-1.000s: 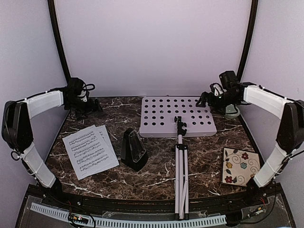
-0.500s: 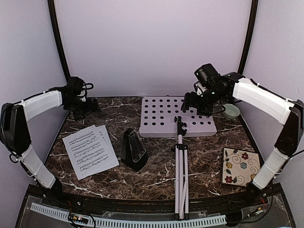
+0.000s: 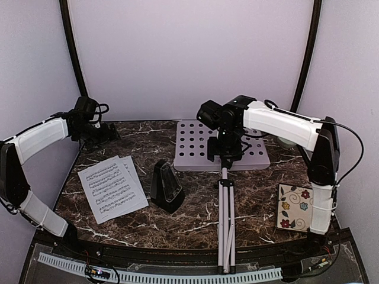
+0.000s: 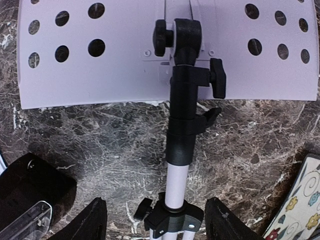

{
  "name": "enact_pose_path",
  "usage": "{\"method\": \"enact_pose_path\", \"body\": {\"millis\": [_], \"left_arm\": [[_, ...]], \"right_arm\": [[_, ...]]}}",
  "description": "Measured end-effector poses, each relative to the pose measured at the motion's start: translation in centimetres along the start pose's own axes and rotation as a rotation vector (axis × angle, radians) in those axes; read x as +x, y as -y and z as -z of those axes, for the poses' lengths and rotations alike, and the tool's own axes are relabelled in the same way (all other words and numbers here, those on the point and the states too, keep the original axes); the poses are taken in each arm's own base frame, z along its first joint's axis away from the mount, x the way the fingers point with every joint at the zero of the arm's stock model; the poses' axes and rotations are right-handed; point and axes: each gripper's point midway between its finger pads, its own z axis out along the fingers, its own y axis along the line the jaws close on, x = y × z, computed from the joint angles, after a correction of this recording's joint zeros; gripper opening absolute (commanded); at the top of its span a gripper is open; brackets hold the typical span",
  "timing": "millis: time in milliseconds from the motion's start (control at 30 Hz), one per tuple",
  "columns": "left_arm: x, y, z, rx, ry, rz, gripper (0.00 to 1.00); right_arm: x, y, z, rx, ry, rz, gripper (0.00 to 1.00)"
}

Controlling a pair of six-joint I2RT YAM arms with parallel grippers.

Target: Set up the instrument practice props

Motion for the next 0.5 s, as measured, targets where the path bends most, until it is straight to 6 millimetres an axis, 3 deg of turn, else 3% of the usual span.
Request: {"method": "enact_pose_path", "body": {"millis": [233, 500], "left_arm": [[0.4, -0.4, 0.0, -0.010, -0.004, 0.012, 0.99], [1.2, -0.9, -0.4, -0.022, -0.023, 0.022, 0.99]], "right_arm": [[0.7, 1.5, -1.1, 0.072, -0.006, -0.033, 0.61], [0.9, 1.4, -3.7, 0.121, -0.020, -0.052, 0.52]]}}
